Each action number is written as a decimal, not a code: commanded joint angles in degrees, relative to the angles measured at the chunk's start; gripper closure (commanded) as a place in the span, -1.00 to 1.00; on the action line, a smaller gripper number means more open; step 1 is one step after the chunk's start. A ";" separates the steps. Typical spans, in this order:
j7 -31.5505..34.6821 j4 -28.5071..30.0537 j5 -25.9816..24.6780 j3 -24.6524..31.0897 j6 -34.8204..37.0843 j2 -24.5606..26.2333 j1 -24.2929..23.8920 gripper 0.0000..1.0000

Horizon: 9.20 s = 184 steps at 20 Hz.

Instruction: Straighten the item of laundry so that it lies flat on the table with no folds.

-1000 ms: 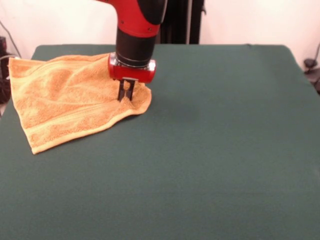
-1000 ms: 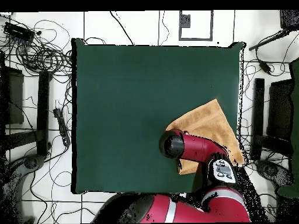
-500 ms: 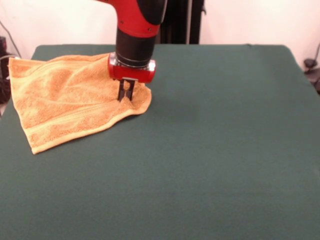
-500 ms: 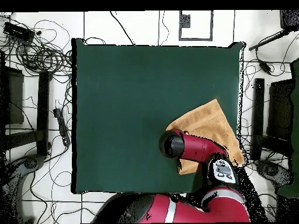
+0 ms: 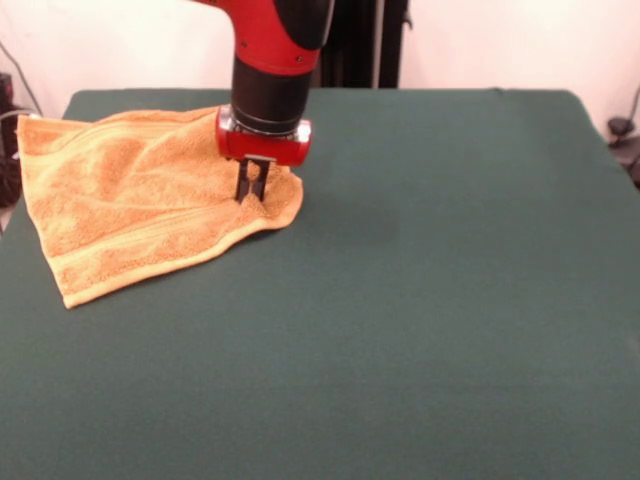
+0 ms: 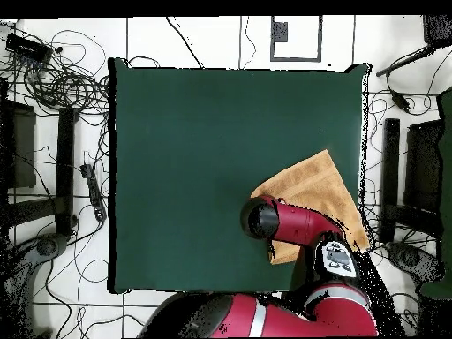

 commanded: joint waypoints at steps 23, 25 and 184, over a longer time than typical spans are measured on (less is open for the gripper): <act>12.03 -2.45 3.50 8.24 -8.38 10.53 1.49 -1.00; 12.63 -2.35 3.87 8.05 -8.76 10.58 1.58 -1.00; 13.53 -9.57 25.08 5.03 4.27 9.45 13.09 1.00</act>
